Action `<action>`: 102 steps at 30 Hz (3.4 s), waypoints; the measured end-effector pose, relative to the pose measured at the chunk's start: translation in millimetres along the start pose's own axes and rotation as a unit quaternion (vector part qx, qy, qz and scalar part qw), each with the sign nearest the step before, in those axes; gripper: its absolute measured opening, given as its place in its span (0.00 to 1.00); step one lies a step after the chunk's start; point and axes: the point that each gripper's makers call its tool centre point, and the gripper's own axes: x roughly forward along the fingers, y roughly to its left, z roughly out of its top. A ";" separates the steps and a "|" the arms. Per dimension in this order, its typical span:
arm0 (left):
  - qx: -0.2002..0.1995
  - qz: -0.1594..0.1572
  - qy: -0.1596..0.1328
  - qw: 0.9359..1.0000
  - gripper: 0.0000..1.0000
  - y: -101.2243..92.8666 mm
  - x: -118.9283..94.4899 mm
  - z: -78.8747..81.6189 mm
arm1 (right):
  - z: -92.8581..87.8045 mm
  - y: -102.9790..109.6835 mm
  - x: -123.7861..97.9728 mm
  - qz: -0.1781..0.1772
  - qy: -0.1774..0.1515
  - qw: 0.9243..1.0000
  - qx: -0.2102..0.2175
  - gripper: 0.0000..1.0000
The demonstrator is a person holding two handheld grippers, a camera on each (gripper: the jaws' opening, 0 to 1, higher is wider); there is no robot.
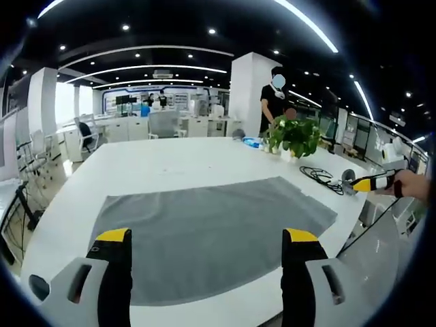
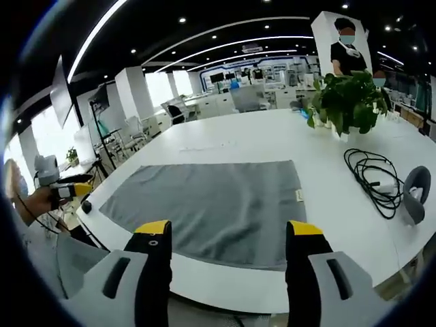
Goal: Fold the towel on the table until its edges align and the towel forms a compact rectangular stack.
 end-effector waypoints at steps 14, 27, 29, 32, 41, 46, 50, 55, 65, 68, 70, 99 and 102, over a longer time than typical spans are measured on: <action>0.006 0.001 -0.003 1.000 0.92 -2.1 -2.5 1.2 | -2.5 0.5 -0.4 0.000 0.002 1.000 0.008 0.65; 0.003 -0.005 0.007 1.000 0.89 -3.9 -1.6 -4.7 | 0.1 -5.0 -1.4 -0.013 -0.005 1.000 0.009 0.65; 0.001 -0.005 0.010 1.000 0.89 -4.0 -1.7 -6.5 | 0.8 -4.8 -1.2 -0.011 -0.005 1.000 0.012 0.65; -0.001 -0.005 0.012 1.000 0.89 -3.6 -2.1 -8.1 | 1.2 -5.6 -1.0 -0.012 -0.005 1.000 0.013 0.65; -0.001 -0.005 0.018 1.000 0.89 -3.7 -1.5 -10.2 | 2.6 -7.2 -0.7 -0.013 -0.012 1.000 0.011 0.62; 0.000 -0.008 0.019 1.000 0.89 -4.6 -0.8 -11.4 | 1.0 -8.1 -1.8 -0.014 -0.010 1.000 0.013 0.63; -0.002 -0.010 0.020 1.000 0.88 -5.1 0.7 -13.0 | 3.1 -8.1 -2.0 -0.013 -0.016 1.000 0.005 0.63; -0.005 -0.012 0.021 1.000 0.88 -5.6 0.6 -13.8 | 4.0 -8.0 -1.6 -0.012 -0.015 1.000 0.003 0.61; -0.007 -0.010 0.024 1.000 0.87 -5.8 -1.0 -16.1 | 0.5 -6.1 -2.1 -0.008 -0.006 1.000 0.006 0.54; -0.006 -0.013 0.026 1.000 0.87 -6.7 -0.6 -16.6 | 1.3 -5.9 -2.2 -0.006 -0.007 1.000 0.005 0.54; -0.005 -0.014 0.027 1.000 0.87 -7.3 -0.2 -16.8 | 1.1 -5.8 -2.5 -0.005 -0.006 1.000 0.004 0.55; 0.038 -0.081 0.012 0.996 0.87 -56.7 18.8 21.5 | 9.3 -22.9 -4.3 -0.012 -0.011 1.000 0.000 0.71; 0.043 -0.092 0.005 0.995 0.87 -67.3 22.3 30.8 | 14.5 -28.4 -3.9 -0.012 -0.018 1.000 0.000 0.69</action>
